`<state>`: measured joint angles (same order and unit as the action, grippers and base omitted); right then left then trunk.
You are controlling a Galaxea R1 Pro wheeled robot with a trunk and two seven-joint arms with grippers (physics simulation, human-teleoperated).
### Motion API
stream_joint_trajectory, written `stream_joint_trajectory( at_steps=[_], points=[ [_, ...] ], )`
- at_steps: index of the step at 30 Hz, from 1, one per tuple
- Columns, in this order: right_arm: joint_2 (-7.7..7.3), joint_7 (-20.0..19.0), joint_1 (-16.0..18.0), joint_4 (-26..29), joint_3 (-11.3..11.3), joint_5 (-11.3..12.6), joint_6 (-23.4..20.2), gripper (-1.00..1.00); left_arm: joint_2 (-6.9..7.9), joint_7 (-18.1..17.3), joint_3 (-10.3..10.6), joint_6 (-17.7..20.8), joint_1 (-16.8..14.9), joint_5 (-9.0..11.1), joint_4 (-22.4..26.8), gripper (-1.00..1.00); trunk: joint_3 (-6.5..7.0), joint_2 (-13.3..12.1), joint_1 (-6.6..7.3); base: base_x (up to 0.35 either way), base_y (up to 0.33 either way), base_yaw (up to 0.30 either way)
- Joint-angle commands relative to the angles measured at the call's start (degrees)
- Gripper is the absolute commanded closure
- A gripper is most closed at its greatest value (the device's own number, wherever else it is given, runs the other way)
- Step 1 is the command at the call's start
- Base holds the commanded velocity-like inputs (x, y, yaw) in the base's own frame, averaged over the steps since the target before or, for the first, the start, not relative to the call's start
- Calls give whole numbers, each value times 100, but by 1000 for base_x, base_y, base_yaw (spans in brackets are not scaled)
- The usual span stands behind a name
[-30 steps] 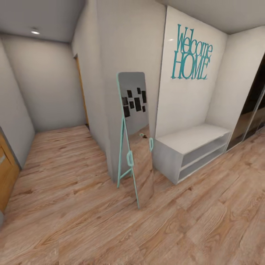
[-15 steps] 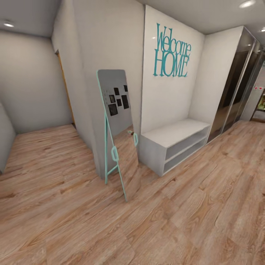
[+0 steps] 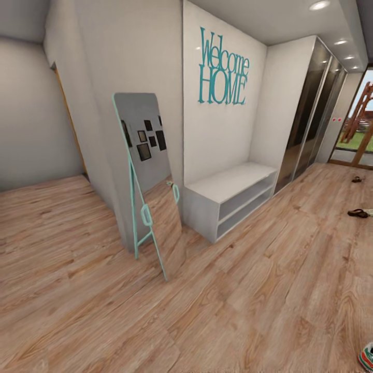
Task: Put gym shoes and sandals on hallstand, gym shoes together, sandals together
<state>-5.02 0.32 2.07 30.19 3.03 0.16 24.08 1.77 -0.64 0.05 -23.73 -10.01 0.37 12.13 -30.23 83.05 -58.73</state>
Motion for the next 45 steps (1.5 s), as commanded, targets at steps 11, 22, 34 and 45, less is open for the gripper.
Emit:
stream_joint_trajectory(
  at_steps=[11, 22, 34, 45],
  points=[
    [1, 3, 4, -5, 4, 1, 18, -100, -1, -7, -17, -10, -6, 17, -7, -100, -85, 3, 0, 0, 0, -196],
    [1, 3, 4, -5, 5, 1, 18, -100, -1, -7, -14, -3, -8, 24, -14, -100, -165, 3, 0, 0, 0, -195],
    [1, 3, 4, -5, 5, 1, 18, -100, 1, -7, -14, -9, -9, 22, 11, -100, -252, 3, 0, 67, 0, -194],
    [1, 3, 4, -5, 5, 1, 18, -100, 5, -7, -14, -11, -9, 19, 17, -100, -332, 3, 0, 291, 0, -193]
  ],
)
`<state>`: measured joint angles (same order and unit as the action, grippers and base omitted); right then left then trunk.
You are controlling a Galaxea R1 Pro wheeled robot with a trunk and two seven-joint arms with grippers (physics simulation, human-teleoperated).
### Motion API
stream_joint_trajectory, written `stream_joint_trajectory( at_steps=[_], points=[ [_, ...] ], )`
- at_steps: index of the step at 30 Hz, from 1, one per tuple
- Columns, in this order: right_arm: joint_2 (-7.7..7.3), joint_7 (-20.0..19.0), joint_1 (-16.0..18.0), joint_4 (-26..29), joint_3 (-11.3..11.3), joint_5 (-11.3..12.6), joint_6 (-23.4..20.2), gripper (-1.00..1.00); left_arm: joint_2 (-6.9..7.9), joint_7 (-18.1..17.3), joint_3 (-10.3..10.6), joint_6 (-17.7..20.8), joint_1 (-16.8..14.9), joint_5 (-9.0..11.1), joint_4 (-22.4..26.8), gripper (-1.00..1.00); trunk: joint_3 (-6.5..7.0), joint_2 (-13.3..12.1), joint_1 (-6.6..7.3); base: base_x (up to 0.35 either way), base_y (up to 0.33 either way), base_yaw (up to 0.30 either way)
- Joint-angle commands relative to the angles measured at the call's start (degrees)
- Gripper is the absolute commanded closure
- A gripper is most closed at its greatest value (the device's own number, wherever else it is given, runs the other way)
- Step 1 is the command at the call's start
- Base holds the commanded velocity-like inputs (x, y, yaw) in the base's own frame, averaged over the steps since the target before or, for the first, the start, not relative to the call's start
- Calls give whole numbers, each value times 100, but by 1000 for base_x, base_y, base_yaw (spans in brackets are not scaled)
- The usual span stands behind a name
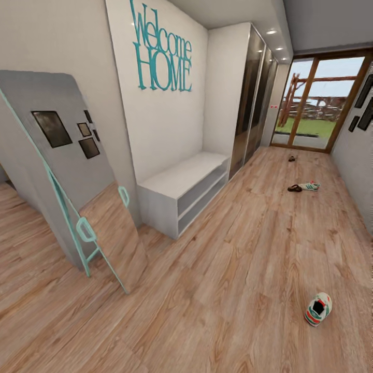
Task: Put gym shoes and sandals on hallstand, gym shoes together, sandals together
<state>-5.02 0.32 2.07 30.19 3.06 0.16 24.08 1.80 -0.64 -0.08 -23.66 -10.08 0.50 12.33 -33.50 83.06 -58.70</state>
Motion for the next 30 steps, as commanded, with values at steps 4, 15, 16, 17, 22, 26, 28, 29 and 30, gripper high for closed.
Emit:
stream_joint_trajectory(
  at_steps=[4, 15, 16, 17, 22, 26, 28, 29, 30],
  points=[
    [1, 3, 4, -5, 0, 1, 18, -100, 2, -7, -1, -17, -2, 3, -3, -100, -34, 2, -3, 334, 0, -193],
    [1, 3, 4, -5, -4, 1, 18, -100, 2, -7, -1, -18, -2, 2, -16, -100, -115, 2, -3, 221, 0, -193],
    [1, 3, 4, -5, -5, 1, 18, -100, 2, -7, -1, -17, -2, 2, -17, -100, -122, 2, -3, 72, 0, -193],
    [1, 3, 4, -5, -5, 1, 18, -100, 3, -7, -1, -18, -2, 2, -19, -100, -129, 2, -3, 29, 0, -193],
    [1, 3, 4, -5, -6, 1, 18, -100, 3, -7, -1, -20, -2, 2, -27, -100, -166, 2, -3, 12, 0, -193],
    [1, 3, 4, -5, -2, 1, 18, -100, 4, -7, -1, -17, -2, 2, -29, -100, -195, 2, -3, 3, 0, -193],
    [1, 3, 4, -5, -3, 1, 18, -100, 4, -7, -1, -17, -2, 1, -31, -100, -209, 2, -3, 1, 0, -193],
    [1, 3, 4, -5, -4, 1, 18, -100, 4, -7, -1, -17, -2, 1, -32, -100, -217, 2, -3, 1, 0, -193],
    [1, 3, 4, -5, -4, 1, 18, -100, 4, -7, -1, -17, -2, 1, -33, -100, -224, 2, -3, 0, 0, -193]
  ],
)
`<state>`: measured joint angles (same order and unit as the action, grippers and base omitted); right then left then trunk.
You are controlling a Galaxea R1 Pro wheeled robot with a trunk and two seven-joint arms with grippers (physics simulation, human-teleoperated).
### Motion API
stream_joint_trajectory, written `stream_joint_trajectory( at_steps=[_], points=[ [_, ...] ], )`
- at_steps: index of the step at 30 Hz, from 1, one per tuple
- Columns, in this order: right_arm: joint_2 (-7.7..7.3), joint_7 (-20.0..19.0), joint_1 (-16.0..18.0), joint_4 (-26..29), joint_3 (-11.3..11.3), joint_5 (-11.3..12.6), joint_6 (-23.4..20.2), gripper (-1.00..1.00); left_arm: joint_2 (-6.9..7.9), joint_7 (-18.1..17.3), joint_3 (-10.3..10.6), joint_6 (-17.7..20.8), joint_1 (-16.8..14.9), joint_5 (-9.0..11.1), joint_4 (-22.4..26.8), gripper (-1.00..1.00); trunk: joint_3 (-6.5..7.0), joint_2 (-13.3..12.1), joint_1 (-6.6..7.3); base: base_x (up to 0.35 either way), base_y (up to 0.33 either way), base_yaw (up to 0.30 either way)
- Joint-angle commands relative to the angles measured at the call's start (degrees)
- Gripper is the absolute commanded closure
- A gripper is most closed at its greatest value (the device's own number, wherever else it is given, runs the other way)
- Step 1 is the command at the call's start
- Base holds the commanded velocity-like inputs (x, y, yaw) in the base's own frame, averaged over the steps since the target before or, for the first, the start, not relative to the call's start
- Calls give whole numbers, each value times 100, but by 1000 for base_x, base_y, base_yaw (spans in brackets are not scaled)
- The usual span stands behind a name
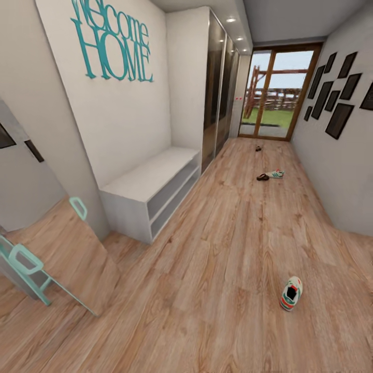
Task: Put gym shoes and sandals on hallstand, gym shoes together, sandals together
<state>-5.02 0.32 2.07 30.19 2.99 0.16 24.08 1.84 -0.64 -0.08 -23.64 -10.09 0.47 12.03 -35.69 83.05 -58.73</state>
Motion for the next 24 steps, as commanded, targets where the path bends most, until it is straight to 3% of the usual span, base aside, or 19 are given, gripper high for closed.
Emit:
stream_joint_trajectory(
  at_steps=[1, 20, 24],
  points=[
    [1, 3, 4, -5, 2, 1, 18, -100, -1, -7, 0, -18, -2, 3, -4, -100, -12, 2, 0, 0, 0, -193],
    [1, 3, 4, -5, 2, 1, 18, -100, -8, -7, 0, -17, -2, 3, -16, -100, -152, 2, 0, 0, 0, -191],
    [1, 3, 4, -5, 0, 1, 18, -100, -8, -7, 0, -17, -2, 5, -10, -100, -181, 2, 0, 159, 0, -189]
  ],
)
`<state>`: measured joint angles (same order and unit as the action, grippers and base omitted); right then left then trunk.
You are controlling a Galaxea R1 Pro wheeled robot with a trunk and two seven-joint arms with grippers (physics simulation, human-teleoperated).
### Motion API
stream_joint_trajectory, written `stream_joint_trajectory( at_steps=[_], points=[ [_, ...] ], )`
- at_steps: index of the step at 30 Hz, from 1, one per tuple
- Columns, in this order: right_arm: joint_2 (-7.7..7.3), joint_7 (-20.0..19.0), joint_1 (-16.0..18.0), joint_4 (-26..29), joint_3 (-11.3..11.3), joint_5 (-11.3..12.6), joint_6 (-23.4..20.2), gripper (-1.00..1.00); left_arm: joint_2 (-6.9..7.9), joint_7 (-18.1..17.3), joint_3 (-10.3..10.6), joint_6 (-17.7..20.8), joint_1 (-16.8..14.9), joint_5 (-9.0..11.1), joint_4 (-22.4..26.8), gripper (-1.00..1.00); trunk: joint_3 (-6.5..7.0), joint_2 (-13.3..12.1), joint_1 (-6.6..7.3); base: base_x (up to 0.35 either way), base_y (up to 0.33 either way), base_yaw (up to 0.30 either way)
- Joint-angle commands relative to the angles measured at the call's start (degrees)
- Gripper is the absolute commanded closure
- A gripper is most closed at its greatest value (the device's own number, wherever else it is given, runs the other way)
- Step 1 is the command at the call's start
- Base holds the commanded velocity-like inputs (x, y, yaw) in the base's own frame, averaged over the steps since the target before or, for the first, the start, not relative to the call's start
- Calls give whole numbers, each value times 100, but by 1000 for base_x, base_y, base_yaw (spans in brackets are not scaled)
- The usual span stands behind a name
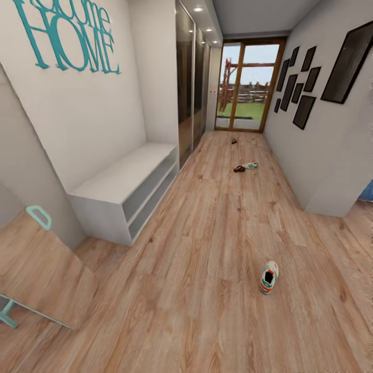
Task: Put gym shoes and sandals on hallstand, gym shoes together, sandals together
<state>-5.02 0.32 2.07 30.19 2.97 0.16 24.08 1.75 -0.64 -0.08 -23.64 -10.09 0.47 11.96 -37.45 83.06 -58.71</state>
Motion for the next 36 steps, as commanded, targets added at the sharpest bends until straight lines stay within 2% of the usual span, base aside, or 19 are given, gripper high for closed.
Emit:
stream_joint_trajectory(
  at_steps=[1, 19, 36],
  points=[
    [1, 3, 4, -5, 2, 1, 18, -100, 1, -7, -1, -18, -2, 5, -3, -100, -12, 2, -2, 232, 0, -189],
    [1, 3, 4, -5, 2, 1, 18, -100, 1, -7, -1, -26, -2, 4, 5, -100, -145, 2, -2, 318, -3, -189],
    [3, -5, 4, -5, 2, 1, 18, -100, 1, -7, 0, -26, -2, -3, 8, -100, -271, 2, -2, 293, -138, -192]
  ],
)
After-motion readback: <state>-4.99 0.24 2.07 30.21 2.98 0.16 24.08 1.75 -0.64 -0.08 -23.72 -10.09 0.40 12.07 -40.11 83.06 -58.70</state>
